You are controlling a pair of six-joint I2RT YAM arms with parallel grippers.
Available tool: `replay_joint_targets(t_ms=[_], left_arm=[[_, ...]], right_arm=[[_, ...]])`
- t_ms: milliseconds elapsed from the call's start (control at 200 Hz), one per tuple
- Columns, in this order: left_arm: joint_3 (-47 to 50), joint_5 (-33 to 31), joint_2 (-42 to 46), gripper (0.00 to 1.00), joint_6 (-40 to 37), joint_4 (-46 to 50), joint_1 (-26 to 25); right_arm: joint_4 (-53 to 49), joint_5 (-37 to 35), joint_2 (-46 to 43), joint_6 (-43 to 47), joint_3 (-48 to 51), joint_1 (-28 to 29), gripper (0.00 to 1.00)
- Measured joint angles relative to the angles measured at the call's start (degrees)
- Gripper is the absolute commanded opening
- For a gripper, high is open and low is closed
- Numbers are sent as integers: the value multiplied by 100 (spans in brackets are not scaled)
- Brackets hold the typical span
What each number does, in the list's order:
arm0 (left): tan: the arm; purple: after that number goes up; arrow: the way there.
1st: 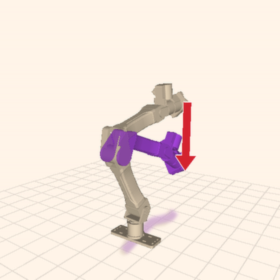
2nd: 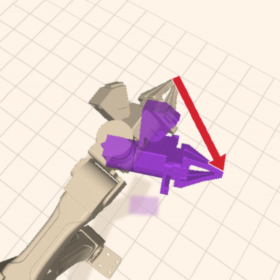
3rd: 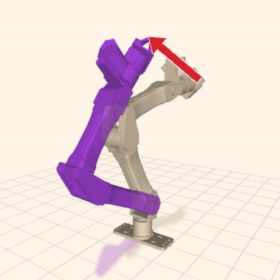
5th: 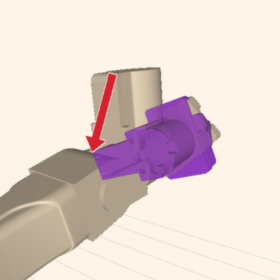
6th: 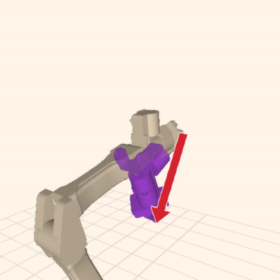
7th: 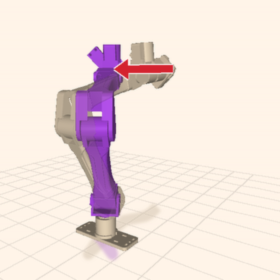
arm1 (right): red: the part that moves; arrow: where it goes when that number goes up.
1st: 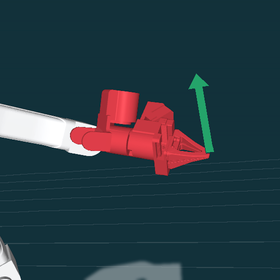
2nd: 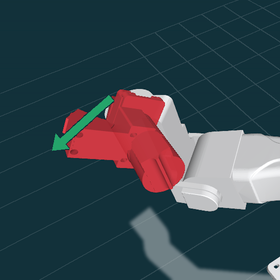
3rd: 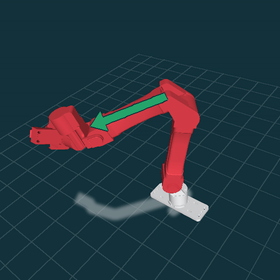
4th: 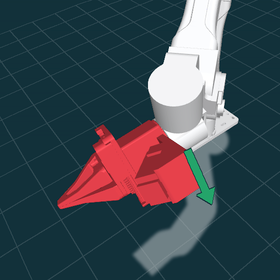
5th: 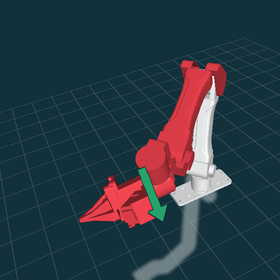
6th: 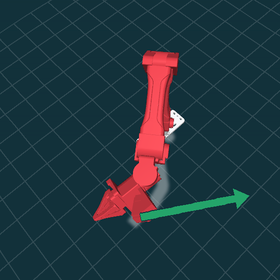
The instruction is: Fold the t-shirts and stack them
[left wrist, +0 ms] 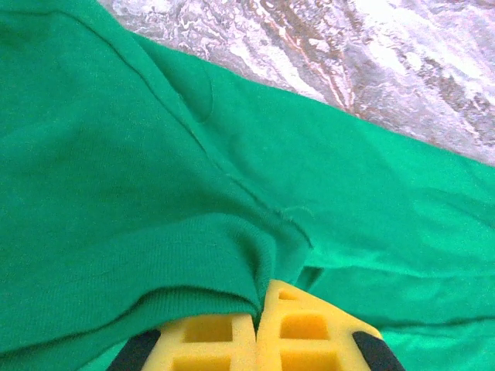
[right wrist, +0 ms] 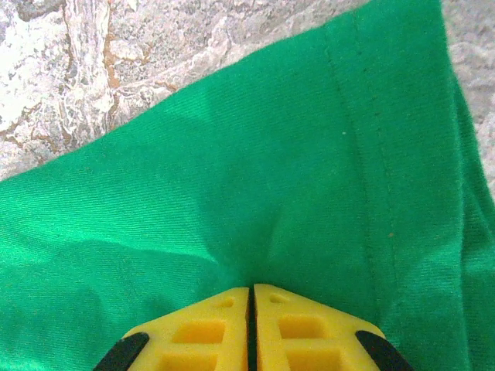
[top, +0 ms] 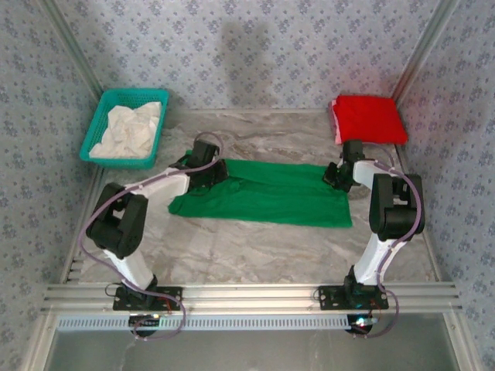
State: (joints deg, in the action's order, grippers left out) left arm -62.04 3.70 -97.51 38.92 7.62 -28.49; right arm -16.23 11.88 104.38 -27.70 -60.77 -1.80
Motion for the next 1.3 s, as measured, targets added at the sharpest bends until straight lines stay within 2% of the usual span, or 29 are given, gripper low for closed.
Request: replay_joint_targets(t_ms=[230,265,330,350,595,700,869,984,1164,1204,1299], left_arm=[[55,164,575,0,-13,551,-162],[87,179,575,11,-28,625,-236],[190,195,570,39,-68,809,-345],[223,205,570,44,-129,883,-378],[295,-168,874,57,-586,1902,-623],[295,-227,1316,57,-758,2000,-433],[365,-157,1478,52,-802,1777,463],[540,-72,1207,51,-763,1539,876],[564,260,409,51,-688,1154,907],[566,304,293,47,-671,1088,898],[575,321,136,28,-605,942,898]], right_arm=[[-2,-2,-2,2,2,0,13],[-2,-2,-2,2,4,0,13],[-2,-2,-2,0,11,0,13],[-2,-2,-2,0,11,0,13],[-9,-4,-2,2,11,0,14],[-9,-4,-2,2,11,2,14],[-20,-4,-2,2,9,24,14],[-22,-4,-2,2,9,42,14],[-24,-4,-2,2,9,46,14],[-24,-4,-2,2,9,46,14],[-24,-4,-2,2,9,46,14]])
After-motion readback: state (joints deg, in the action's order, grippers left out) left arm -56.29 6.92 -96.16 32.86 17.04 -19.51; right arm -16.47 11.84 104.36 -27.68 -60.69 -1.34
